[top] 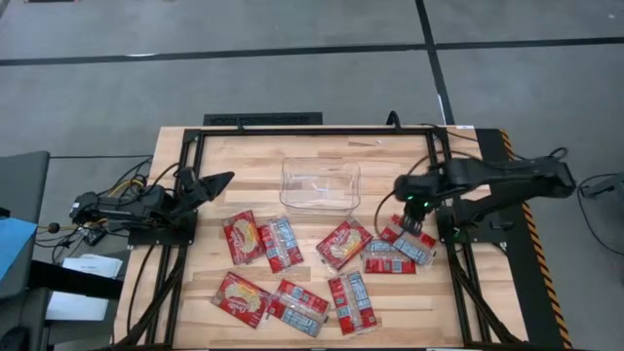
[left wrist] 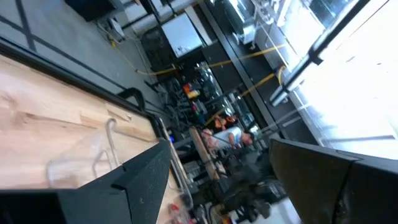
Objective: Sort popcorn bags into baskets
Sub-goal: Put the red popcorn bag into the transparent bin
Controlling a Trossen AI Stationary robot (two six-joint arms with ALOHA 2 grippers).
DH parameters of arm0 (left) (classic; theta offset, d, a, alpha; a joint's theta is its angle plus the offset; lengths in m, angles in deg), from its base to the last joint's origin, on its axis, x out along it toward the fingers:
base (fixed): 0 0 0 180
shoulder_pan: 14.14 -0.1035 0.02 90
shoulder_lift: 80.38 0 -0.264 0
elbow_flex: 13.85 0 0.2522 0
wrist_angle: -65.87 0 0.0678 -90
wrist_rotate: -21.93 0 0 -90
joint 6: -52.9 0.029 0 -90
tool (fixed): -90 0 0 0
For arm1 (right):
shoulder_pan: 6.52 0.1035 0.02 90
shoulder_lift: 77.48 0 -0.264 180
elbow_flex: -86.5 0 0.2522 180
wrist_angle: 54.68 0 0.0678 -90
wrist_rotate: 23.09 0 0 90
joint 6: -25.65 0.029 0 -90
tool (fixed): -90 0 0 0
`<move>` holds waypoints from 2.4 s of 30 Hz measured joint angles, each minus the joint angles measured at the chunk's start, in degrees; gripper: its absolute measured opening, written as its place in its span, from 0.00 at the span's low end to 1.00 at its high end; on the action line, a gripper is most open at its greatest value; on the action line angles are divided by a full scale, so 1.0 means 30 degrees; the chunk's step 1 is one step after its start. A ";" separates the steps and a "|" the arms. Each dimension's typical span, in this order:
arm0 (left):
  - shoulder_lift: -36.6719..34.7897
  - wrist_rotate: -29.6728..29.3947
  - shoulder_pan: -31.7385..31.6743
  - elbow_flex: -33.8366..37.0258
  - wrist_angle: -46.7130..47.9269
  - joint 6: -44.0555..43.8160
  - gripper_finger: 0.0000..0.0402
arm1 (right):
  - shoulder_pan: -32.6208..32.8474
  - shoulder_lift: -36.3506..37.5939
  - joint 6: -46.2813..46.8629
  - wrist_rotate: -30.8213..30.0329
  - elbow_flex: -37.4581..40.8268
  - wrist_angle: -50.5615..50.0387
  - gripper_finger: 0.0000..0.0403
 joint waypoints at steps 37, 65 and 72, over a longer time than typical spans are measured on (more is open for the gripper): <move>0.0001 0.0773 -0.0007 0.0000 0.1883 -0.0174 0.66 | 1.5293 -0.6969 1.3669 -0.3105 0.3786 0.3505 0.70; -0.0003 0.0882 -0.0007 0.0000 0.3227 -0.0057 0.66 | 1.5357 -0.8478 1.2236 -0.4500 0.2584 0.0981 0.70; 0.0001 0.0931 -0.0007 0.0000 0.4187 -0.0050 0.66 | 1.4913 -0.8478 1.0556 -0.4384 0.2584 0.1183 0.70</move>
